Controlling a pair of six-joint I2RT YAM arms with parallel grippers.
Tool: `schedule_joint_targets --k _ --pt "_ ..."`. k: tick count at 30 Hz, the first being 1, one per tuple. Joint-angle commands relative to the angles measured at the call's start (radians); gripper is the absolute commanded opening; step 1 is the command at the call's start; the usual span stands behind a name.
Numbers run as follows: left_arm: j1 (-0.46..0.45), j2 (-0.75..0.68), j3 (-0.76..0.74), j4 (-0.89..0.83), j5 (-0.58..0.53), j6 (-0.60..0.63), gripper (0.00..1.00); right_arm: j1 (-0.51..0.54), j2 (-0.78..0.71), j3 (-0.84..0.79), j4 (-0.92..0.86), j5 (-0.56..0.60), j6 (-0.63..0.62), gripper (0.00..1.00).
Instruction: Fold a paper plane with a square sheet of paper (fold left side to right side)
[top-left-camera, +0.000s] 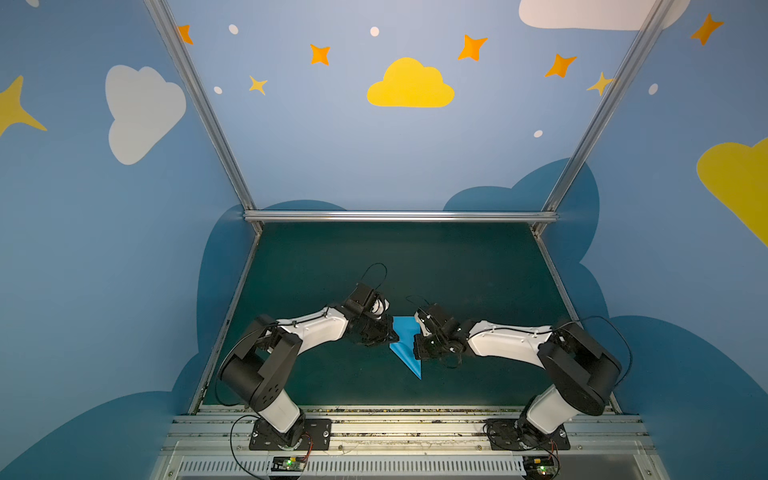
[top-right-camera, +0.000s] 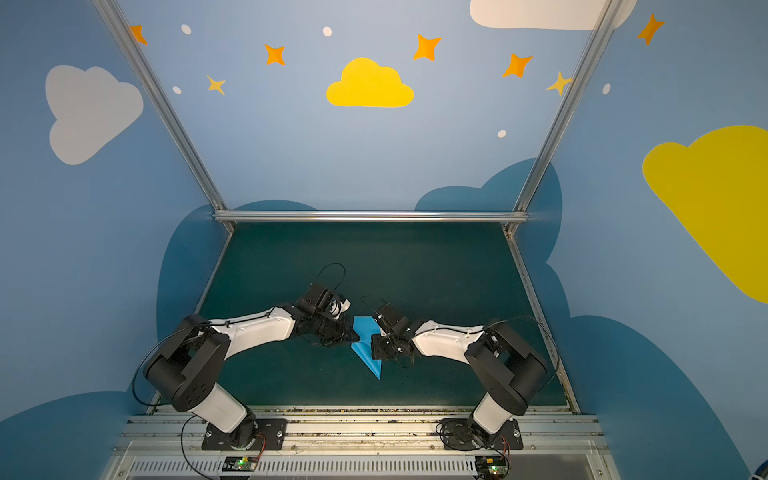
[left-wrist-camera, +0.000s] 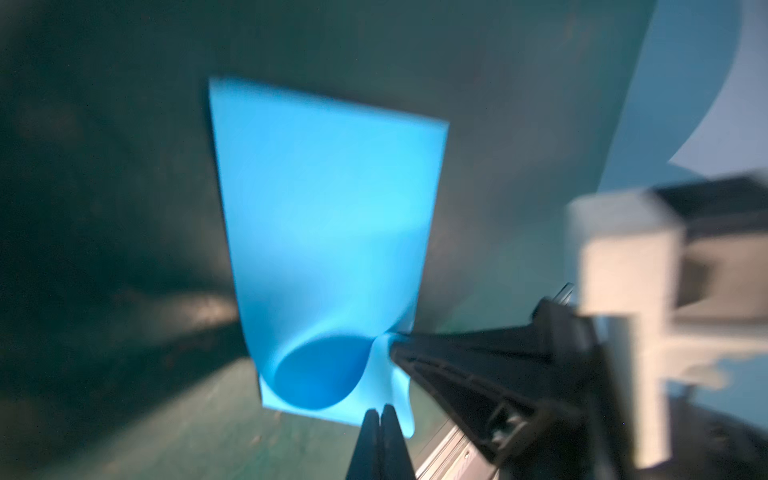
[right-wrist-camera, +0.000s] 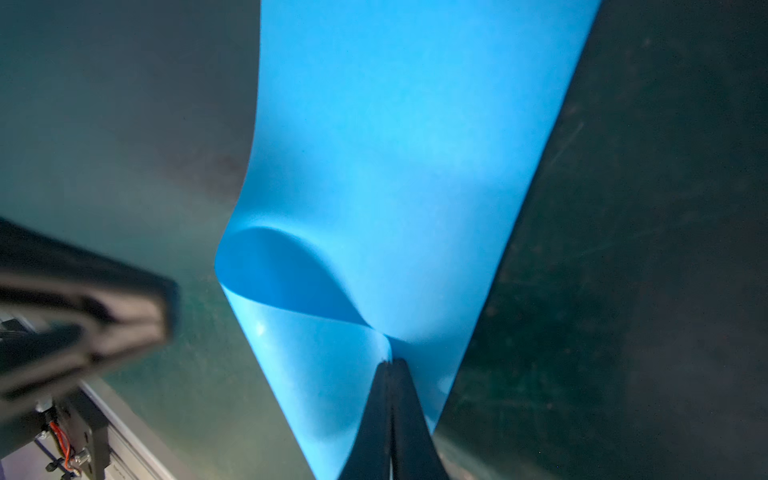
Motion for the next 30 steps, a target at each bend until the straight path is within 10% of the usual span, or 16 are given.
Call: schedule_joint_targets --k 1,30 --pt "-0.026 -0.023 -0.036 0.079 -0.014 -0.038 0.04 -0.008 0.071 -0.058 -0.06 0.053 0.008 0.0" --pt "-0.058 0.11 -0.075 0.166 -0.07 -0.033 0.04 -0.008 0.087 -0.036 -0.061 0.042 -0.002 0.0"
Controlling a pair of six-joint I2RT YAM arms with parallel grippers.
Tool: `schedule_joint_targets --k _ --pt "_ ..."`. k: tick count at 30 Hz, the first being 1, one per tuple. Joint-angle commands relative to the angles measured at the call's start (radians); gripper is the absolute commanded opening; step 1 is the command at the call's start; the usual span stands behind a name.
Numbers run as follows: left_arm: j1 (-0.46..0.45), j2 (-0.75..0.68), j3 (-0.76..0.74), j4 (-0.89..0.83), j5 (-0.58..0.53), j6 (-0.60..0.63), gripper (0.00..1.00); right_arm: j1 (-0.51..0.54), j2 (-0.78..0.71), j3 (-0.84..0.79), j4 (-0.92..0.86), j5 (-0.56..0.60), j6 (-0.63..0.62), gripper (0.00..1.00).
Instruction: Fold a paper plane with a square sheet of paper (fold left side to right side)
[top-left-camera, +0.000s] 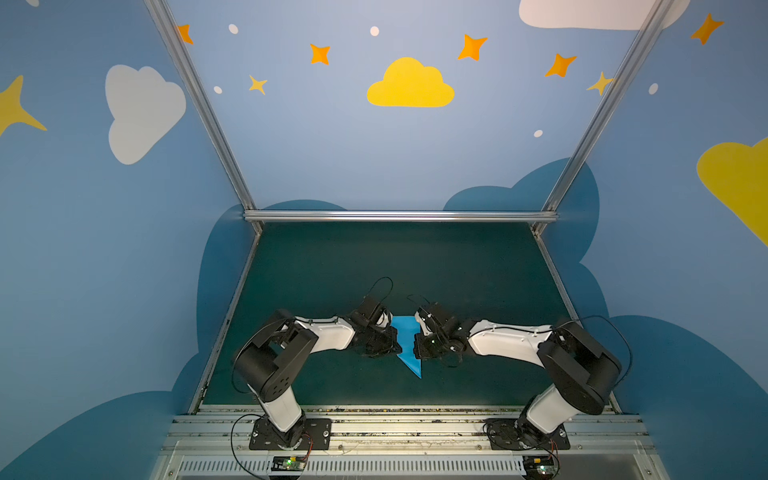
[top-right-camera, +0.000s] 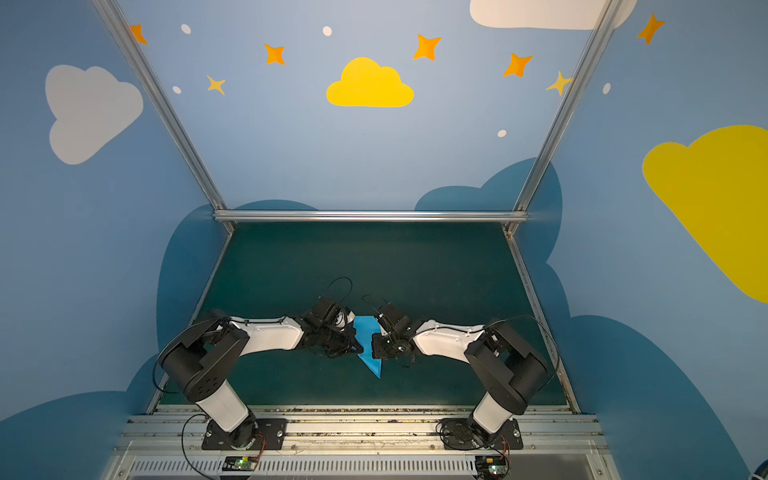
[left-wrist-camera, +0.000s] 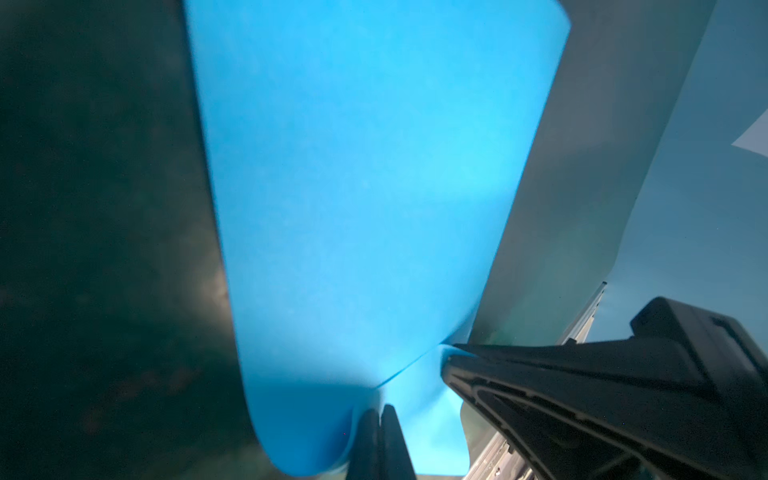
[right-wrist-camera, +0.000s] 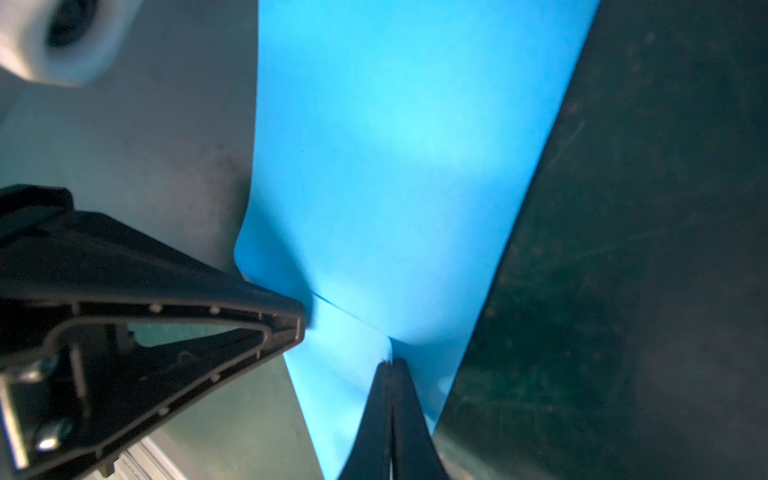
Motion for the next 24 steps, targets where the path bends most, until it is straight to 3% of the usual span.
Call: schedule_joint_targets --k 1,11,13,15,20,24 --pt "0.0 0.025 -0.013 0.001 -0.029 0.019 0.04 -0.003 0.084 -0.036 -0.062 0.062 -0.001 0.0" --pt "-0.001 0.05 -0.043 0.029 -0.039 0.004 0.04 -0.008 0.062 -0.009 -0.076 0.021 -0.017 0.0" --pt "-0.001 0.052 -0.05 0.033 -0.045 0.0 0.04 -0.007 0.025 0.006 -0.095 0.013 -0.016 0.25" --pt "-0.001 0.052 -0.058 0.038 -0.051 -0.003 0.04 -0.008 -0.023 0.014 -0.113 0.009 -0.009 0.38" --pt "-0.001 0.055 -0.074 0.052 -0.056 -0.012 0.04 -0.001 -0.139 0.018 -0.148 -0.001 0.017 0.42" --pt "-0.001 0.057 -0.075 0.054 -0.059 -0.012 0.04 0.032 -0.189 0.014 -0.149 -0.005 0.046 0.37"
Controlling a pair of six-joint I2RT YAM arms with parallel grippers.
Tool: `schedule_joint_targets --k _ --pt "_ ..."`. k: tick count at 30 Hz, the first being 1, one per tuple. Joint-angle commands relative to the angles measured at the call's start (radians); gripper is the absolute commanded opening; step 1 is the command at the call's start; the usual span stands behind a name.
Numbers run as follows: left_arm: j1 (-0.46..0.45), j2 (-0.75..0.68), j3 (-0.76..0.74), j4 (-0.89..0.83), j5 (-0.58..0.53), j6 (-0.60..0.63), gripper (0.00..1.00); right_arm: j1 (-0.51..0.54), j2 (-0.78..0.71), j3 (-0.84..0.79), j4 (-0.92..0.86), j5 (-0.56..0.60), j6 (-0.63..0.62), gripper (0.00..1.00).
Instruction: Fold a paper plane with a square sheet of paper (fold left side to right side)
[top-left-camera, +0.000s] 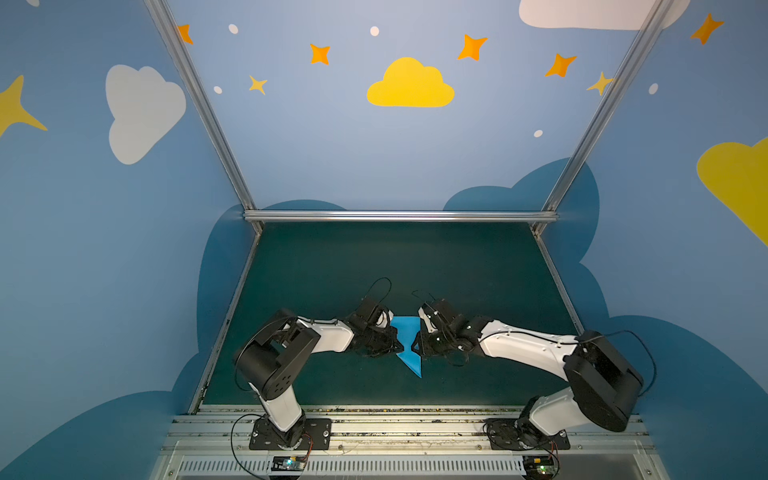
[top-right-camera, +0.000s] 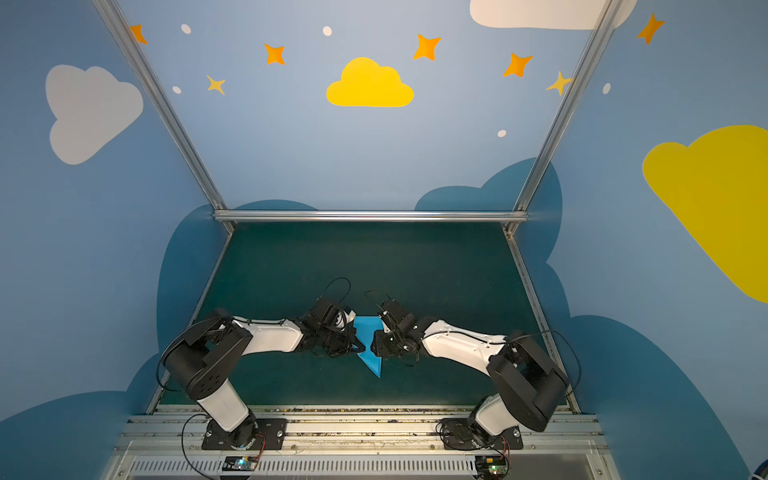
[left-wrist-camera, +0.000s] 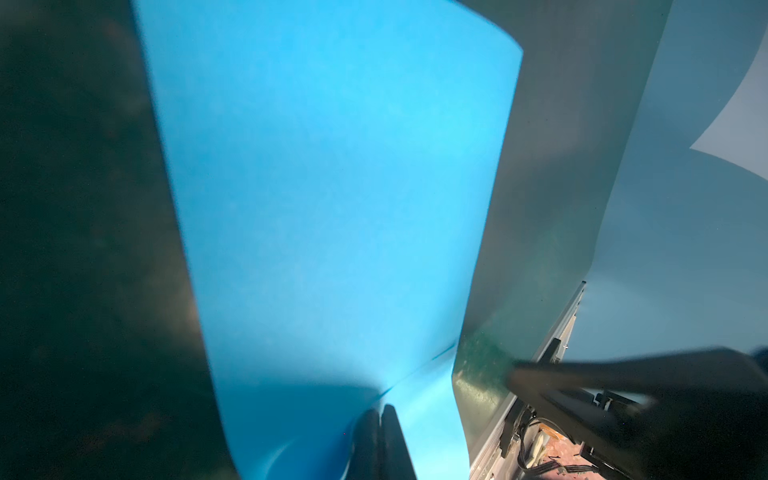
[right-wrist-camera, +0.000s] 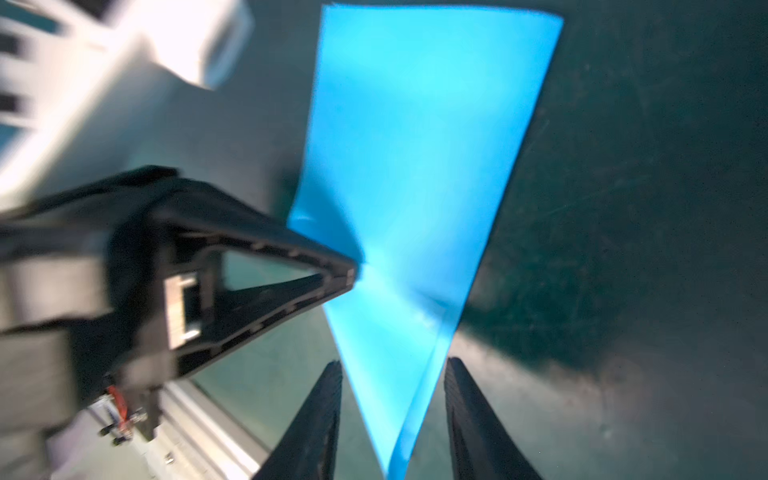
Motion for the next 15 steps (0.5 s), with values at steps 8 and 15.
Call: schedule_joint_targets --k 8,15 --pt "-0.003 0.054 -0.022 -0.075 -0.08 0.006 0.04 0.112 0.038 0.044 -0.016 0.021 0.056 0.11" --pt "-0.003 0.057 -0.011 -0.088 -0.078 0.011 0.04 0.125 0.125 0.051 0.007 0.022 0.052 0.0"
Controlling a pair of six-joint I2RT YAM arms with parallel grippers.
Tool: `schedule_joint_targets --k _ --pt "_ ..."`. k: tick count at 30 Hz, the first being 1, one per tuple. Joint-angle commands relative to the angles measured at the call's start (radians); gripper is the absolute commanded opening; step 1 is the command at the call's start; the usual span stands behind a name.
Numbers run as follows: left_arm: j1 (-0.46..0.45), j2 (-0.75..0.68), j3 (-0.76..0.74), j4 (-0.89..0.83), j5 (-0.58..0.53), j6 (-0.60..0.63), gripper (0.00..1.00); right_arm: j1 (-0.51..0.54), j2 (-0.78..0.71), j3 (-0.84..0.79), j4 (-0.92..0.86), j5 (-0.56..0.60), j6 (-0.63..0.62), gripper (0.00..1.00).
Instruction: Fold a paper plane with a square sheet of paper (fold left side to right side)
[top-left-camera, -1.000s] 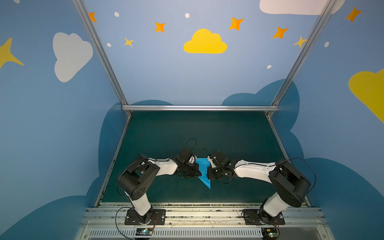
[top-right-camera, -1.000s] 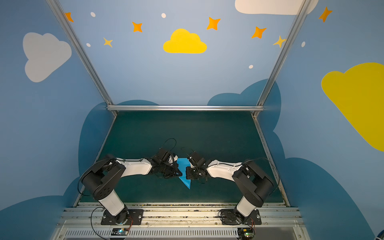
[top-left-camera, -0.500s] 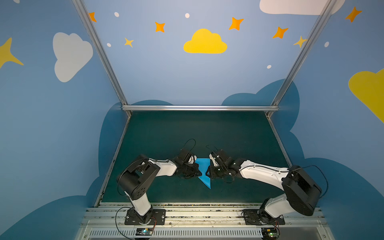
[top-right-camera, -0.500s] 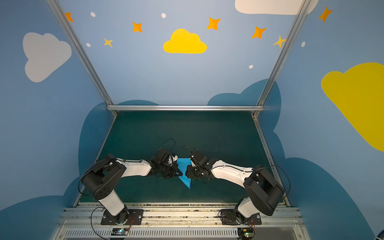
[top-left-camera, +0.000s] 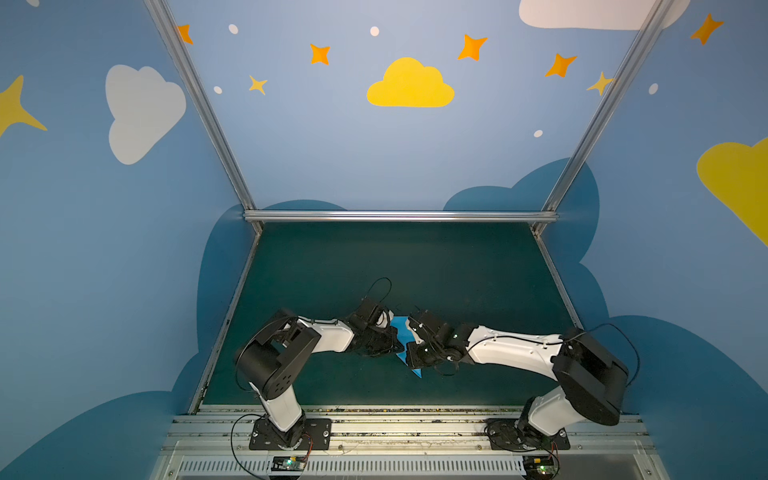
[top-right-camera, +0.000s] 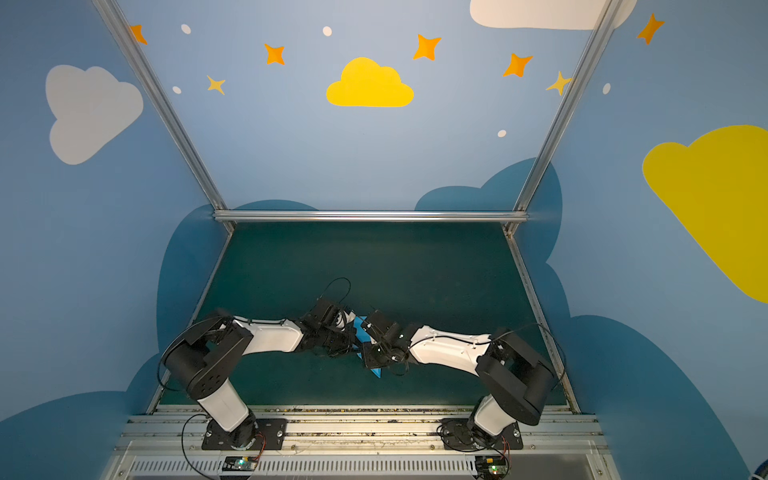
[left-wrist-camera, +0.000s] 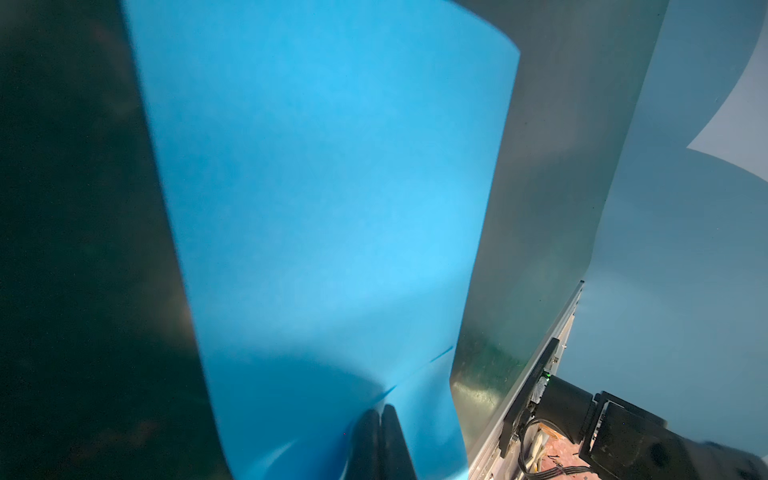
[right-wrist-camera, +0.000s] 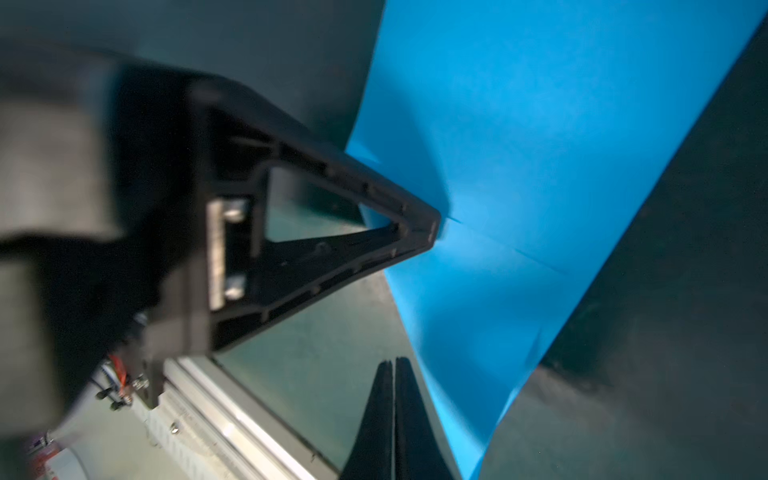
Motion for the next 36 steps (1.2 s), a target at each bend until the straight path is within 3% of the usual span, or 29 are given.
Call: schedule_joint_targets --k 1,13,19,27,36 --pt "-0.003 0.053 -0.012 -0.092 -0.082 0.012 0.04 0.001 0.026 0.015 0.004 0.018 0.002 0.0" --pt "0.0 0.043 0.019 -0.117 -0.068 0.021 0.04 -0.037 0.078 -0.036 0.041 0.029 -0.003 0.0" --pt "0.005 -0.049 0.061 -0.184 -0.059 0.04 0.04 -0.042 0.102 -0.065 0.06 0.032 0.002 0.0" --pt "-0.015 -0.183 -0.014 -0.174 -0.061 0.001 0.04 -0.046 0.103 -0.084 0.07 0.036 0.006 0.0" --pt "-0.032 -0.161 -0.045 -0.114 -0.072 -0.019 0.04 -0.049 0.111 -0.094 0.073 0.038 0.008 0.0"
